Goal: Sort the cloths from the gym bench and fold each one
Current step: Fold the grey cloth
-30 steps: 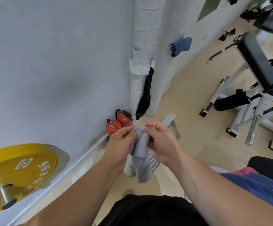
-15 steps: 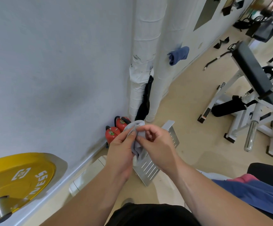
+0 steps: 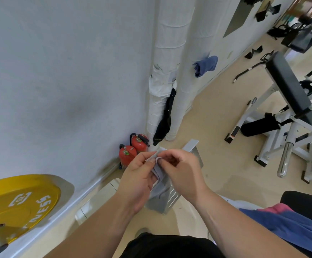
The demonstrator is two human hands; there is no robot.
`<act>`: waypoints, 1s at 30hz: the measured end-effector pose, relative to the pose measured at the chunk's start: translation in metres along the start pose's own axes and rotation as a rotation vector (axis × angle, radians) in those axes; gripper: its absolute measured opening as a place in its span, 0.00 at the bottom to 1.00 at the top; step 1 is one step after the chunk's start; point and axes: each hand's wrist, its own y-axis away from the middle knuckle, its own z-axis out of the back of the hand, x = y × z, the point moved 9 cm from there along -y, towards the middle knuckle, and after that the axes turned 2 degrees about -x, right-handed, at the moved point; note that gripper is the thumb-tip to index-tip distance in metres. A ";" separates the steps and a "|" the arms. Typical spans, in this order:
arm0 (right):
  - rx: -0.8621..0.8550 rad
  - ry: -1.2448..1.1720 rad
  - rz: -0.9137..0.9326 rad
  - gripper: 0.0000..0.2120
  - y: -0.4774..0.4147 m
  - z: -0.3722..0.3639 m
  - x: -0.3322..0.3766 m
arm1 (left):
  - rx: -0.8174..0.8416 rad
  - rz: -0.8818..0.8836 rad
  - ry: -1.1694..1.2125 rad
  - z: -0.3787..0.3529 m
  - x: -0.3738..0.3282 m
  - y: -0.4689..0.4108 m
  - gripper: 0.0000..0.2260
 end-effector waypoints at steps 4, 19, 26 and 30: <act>-0.054 0.127 0.070 0.10 -0.005 0.008 0.002 | -0.087 -0.028 -0.038 0.006 -0.002 -0.001 0.09; 0.061 0.401 0.332 0.05 -0.007 0.003 0.018 | 0.078 -0.143 -0.542 -0.007 -0.031 0.008 0.16; 0.102 0.415 0.304 0.06 -0.006 0.001 0.018 | 0.199 -0.177 -0.695 -0.010 -0.037 0.019 0.11; 0.128 0.371 0.272 0.15 -0.004 0.000 0.019 | 0.142 -0.242 -0.771 -0.005 -0.041 0.016 0.10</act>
